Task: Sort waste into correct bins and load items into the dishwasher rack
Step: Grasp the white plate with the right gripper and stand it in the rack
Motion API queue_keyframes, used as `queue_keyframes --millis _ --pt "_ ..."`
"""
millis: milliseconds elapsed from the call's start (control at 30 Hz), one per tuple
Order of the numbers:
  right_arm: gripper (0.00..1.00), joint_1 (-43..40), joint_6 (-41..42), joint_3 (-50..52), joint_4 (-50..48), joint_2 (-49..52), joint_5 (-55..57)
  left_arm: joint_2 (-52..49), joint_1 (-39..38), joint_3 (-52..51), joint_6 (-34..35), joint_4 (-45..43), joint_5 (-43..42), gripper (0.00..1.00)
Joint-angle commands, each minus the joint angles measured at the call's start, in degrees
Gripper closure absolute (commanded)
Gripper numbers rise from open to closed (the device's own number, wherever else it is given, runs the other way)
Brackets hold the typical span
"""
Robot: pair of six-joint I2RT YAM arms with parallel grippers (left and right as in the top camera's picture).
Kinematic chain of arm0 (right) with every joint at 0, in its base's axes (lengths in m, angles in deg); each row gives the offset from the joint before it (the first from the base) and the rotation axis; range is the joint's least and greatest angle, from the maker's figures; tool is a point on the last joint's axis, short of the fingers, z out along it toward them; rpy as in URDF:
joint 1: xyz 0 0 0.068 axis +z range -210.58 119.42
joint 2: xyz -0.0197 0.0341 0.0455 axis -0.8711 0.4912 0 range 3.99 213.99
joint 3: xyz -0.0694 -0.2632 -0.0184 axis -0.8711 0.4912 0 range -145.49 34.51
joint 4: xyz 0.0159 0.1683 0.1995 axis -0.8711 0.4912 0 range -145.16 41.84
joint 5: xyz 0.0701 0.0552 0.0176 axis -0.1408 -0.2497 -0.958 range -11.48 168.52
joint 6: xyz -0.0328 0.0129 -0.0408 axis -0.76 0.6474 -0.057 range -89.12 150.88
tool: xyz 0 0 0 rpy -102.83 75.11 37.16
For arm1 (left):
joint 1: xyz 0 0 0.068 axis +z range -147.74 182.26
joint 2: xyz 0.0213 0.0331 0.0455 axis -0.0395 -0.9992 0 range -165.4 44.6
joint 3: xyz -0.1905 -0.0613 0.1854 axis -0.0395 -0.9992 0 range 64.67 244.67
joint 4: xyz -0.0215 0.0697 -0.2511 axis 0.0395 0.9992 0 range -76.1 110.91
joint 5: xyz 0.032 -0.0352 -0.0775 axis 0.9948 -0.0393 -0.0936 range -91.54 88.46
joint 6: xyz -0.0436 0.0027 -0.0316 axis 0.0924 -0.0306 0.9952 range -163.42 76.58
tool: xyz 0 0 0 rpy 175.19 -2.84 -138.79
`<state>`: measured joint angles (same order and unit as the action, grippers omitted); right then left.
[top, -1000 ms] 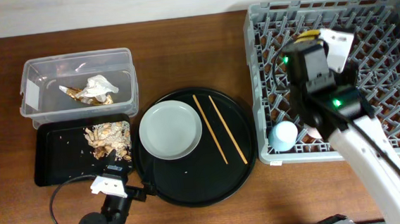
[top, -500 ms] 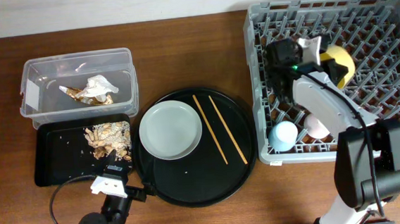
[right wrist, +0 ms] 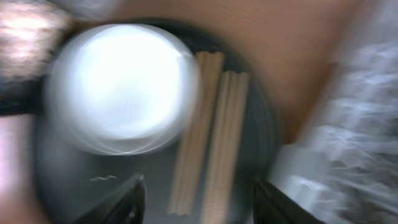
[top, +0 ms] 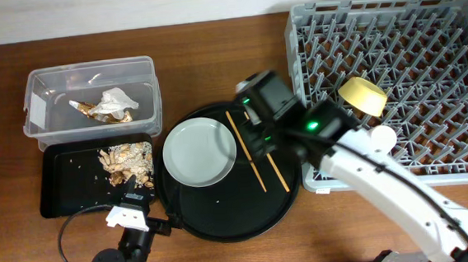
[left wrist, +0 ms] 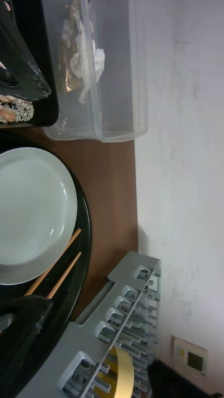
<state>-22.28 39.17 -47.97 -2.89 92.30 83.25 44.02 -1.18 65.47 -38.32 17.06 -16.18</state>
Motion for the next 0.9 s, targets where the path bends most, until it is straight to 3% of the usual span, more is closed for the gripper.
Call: queue_keyframes --millis 0,133,267,333,433,533,667,767,867 --pt "0.43 5.86 21.59 1.97 -2.86 6.73 -14.71 0.28 0.24 -0.31 -0.9 0.07 -0.63 0.01" --pt "0.41 5.38 34.64 2.03 -5.18 21.68 -11.78 0.28 0.24 -0.31 -0.9 0.07 -0.63 0.01" --pt "0.5 4.42 36.17 2.03 -4.94 28.35 -12.7 0.28 0.24 -0.31 -0.9 0.07 -0.63 0.01" --pt "0.64 4.35 36.2 2.03 -5.42 29.16 -12.2 0.28 0.24 -0.31 -0.9 0.07 -0.63 0.01" --pt "0.95 4.39 36.17 2.49 -3.3 29.16 -11.69 0.28 0.24 -0.31 -0.9 0.07 -0.63 0.01" --pt "0.96 3.5 33.24 2.14 -1.01 24.94 -9.27 0.28 0.24 -0.31 -0.9 0.07 -0.63 0.01" --pt "0.96 -1.42 24.61 -1.01 1.05 7.78 -1.66 0.28 0.24 -0.31 -0.9 0.07 -0.63 0.01" --pt "0.96 -7.56 13.97 -1.22 2.05 -6.12 17.46 0.28 0.24 -0.31 -0.9 0.07 -0.63 0.01" --pt "0.96 -16.33 9.9 -1.22 2.99 -11.69 50.14 0.28 0.24 -0.31 -0.9 0.07 -0.63 0.01"
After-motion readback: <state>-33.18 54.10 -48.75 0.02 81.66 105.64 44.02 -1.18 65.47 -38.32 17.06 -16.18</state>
